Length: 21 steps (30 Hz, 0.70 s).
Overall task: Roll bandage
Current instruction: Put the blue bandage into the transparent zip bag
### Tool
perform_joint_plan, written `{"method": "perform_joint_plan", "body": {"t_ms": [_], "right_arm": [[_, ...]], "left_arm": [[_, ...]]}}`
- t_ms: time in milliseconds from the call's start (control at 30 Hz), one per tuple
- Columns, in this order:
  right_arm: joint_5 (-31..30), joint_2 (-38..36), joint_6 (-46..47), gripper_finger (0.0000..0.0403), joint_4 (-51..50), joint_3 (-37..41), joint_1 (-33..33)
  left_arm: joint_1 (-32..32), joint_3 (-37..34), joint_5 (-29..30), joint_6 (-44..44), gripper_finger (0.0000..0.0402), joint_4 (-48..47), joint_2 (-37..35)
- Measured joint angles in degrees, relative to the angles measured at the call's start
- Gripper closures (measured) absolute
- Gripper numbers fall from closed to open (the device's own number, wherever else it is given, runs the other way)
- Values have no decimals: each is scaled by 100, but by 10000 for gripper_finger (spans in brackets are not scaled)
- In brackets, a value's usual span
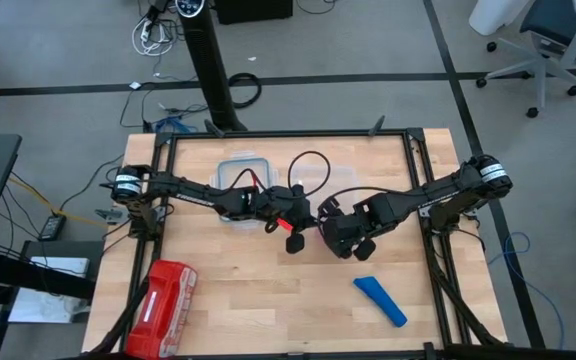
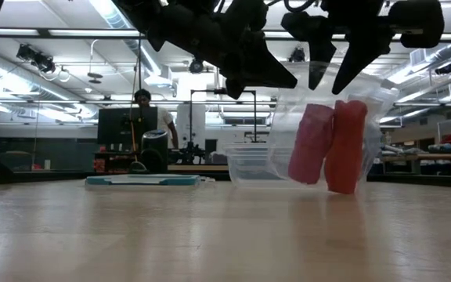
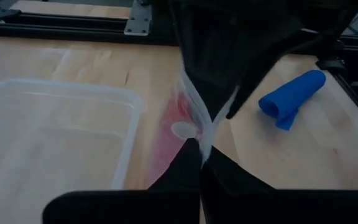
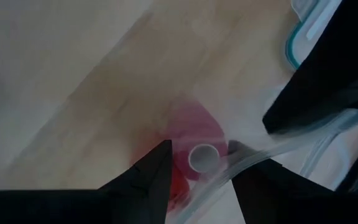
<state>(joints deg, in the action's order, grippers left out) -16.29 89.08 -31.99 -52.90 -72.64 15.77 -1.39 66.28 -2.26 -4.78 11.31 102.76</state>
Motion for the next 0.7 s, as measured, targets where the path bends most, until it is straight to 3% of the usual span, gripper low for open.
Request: {"method": "perform_joint_plan", "body": {"t_ms": [333, 700], "right_arm": [[310, -2, -205, 248, -522, 0, 2], [562, -13, 534, 248, -1118, 392, 107]], "left_arm": [[80, 0, -350, -42, 401, -41, 0], [101, 0, -361, -131, 401, -57, 0]]}}
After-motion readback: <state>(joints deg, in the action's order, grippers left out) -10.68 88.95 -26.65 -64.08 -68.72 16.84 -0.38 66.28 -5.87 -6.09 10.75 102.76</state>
